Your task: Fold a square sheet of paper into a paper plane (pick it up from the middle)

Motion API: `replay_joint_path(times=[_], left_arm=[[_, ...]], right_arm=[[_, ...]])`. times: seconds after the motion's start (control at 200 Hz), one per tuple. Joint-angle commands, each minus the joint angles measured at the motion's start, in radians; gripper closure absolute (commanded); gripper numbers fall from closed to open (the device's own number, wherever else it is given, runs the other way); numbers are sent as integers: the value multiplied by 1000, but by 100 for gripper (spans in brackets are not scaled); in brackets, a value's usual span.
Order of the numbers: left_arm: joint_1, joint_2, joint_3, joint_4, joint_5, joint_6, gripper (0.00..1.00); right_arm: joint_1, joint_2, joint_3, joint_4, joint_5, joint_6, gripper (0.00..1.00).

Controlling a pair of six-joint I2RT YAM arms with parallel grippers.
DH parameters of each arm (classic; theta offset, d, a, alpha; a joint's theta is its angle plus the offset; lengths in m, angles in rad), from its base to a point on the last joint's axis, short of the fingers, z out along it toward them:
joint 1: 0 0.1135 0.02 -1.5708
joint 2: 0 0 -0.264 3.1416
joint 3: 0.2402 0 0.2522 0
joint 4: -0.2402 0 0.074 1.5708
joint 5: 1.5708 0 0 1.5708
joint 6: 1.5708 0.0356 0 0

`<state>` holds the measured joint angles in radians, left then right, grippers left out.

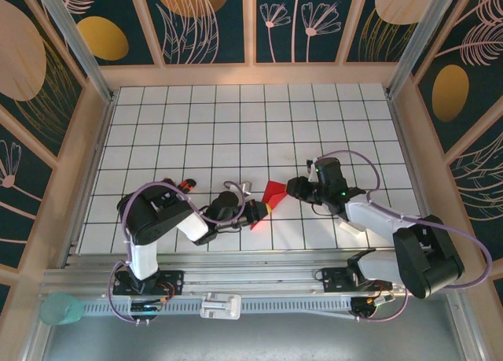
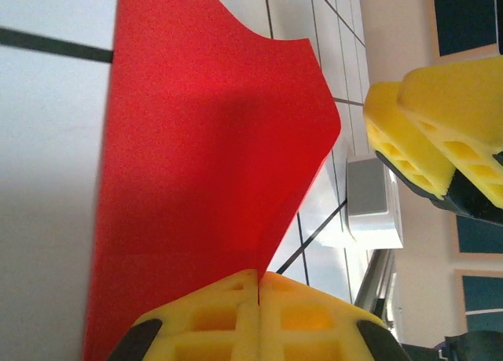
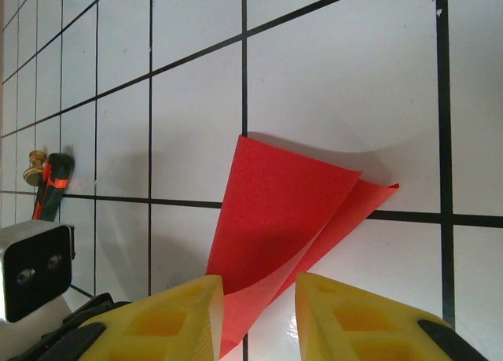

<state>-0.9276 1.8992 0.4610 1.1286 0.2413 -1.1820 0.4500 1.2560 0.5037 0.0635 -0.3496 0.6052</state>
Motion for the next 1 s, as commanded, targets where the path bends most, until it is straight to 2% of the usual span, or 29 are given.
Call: replay_joint_path(times=[0.0,0.465,0.811,0.996], left_arm=[[5,27,-15,107,18,-80,100],[6,66,-67,270,-16,-321,100],[5,103,-112,385,-64,-473,100],[5,112,-129,402,-76,-510,100]], right_arm=[[14,17,31,11,-14,-45,70],[115,85,58,52,37,-119,79],[157,155,82,115,-10,-146,85],[179,214,117,123,-25,-166,86]])
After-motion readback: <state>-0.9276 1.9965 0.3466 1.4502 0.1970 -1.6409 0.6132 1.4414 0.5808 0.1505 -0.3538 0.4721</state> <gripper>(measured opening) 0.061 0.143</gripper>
